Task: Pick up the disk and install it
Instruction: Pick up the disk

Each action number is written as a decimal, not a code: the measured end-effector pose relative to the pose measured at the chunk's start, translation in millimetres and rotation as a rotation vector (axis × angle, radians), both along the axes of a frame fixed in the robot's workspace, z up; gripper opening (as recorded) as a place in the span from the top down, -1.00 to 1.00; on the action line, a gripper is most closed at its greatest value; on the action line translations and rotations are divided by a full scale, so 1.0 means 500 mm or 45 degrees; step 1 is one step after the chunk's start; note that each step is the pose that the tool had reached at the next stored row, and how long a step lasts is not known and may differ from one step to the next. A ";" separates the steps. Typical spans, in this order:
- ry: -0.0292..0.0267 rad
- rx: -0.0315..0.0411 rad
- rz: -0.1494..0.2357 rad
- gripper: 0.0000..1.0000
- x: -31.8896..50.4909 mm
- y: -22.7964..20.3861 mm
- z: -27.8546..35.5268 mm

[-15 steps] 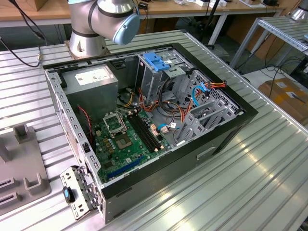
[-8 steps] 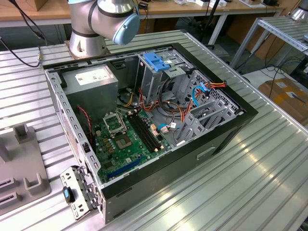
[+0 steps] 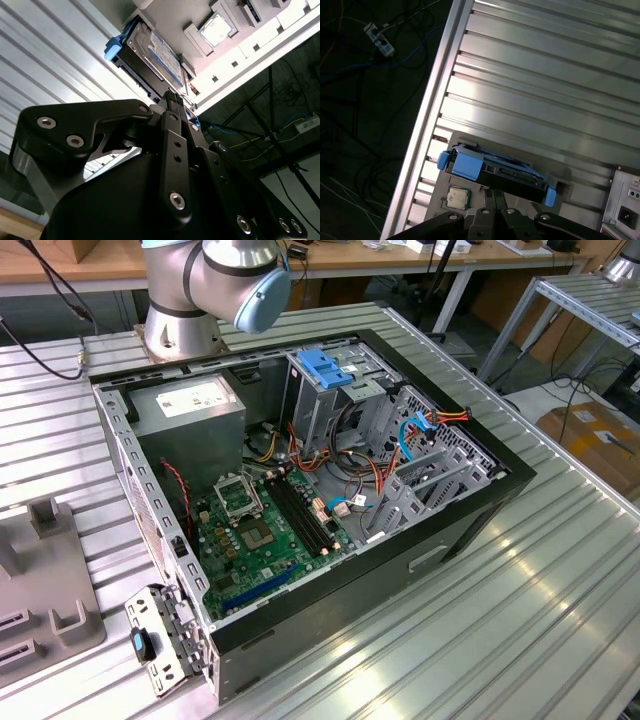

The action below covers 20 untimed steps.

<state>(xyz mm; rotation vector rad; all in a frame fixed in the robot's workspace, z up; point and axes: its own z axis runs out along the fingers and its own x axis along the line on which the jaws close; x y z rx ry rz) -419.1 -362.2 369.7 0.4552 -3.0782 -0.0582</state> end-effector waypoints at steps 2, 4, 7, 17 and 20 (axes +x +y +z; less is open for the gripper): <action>-0.0001 0.0000 0.037 0.79 0.000 0.0000 0.000; 0.0000 0.0000 0.091 0.79 0.000 0.0000 0.000; 0.0001 0.0000 0.128 0.79 0.000 0.0000 -0.001; 0.0001 0.0000 0.128 0.79 0.000 0.0000 -0.001; 0.0000 0.0000 0.128 0.79 0.000 0.0001 -0.003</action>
